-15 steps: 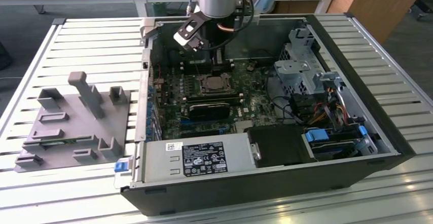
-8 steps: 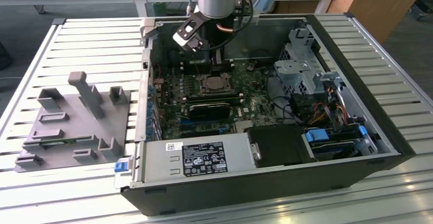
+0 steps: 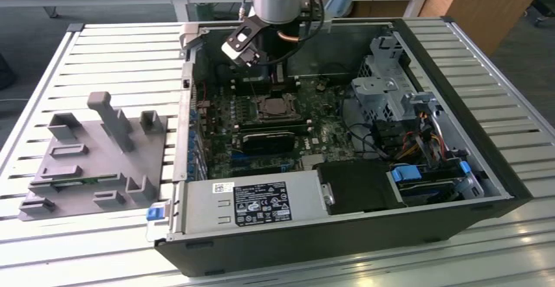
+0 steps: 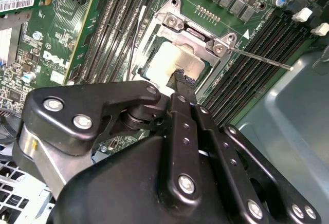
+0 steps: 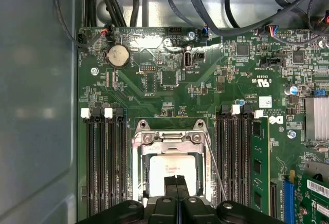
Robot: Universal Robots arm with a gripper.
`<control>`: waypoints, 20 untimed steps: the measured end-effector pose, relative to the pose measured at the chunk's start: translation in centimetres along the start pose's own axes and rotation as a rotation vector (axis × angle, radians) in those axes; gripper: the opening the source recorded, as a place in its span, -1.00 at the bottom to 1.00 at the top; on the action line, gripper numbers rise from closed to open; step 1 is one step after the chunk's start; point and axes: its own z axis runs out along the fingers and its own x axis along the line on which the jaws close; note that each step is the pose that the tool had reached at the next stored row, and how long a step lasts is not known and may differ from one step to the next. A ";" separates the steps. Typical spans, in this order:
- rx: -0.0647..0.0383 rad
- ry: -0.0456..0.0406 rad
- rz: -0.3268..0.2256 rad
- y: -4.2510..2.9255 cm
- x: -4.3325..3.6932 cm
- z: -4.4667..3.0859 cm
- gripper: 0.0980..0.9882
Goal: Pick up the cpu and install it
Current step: 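Install the first cpu locking lever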
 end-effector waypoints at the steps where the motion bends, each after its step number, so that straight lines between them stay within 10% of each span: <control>1: -0.002 -0.0002 0.000 -0.03 0.00 -0.01 -0.98; 20: -0.004 0.0010 -0.026 0.07 -0.09 -2.83 -0.98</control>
